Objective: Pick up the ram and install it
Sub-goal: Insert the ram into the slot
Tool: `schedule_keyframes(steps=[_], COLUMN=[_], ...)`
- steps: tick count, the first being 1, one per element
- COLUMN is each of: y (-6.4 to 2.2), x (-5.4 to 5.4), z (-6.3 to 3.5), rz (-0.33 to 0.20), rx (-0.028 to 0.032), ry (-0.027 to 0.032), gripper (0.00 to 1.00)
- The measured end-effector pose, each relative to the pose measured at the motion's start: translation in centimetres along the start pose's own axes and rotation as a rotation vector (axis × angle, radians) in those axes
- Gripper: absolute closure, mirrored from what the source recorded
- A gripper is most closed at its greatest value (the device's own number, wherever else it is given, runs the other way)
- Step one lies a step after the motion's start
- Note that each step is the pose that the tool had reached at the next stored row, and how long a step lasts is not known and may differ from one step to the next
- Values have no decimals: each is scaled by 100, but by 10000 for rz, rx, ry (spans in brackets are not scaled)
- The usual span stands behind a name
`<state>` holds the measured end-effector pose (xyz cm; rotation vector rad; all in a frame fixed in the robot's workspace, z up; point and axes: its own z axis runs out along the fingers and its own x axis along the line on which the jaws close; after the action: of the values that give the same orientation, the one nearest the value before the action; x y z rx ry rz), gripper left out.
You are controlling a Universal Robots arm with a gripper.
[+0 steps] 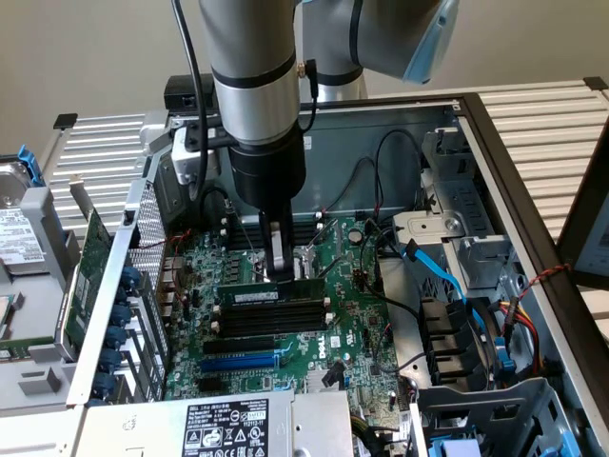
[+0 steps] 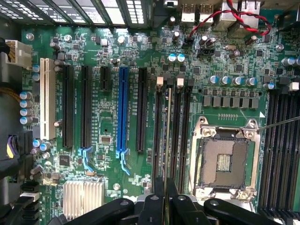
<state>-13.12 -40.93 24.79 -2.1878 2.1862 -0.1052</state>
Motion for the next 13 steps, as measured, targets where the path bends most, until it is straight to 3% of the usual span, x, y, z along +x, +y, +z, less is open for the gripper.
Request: schedule_keyframes(steps=[13], y=[9], x=[18], z=[26], rz=[-20], rx=[24], ry=[-2], gripper=[86])
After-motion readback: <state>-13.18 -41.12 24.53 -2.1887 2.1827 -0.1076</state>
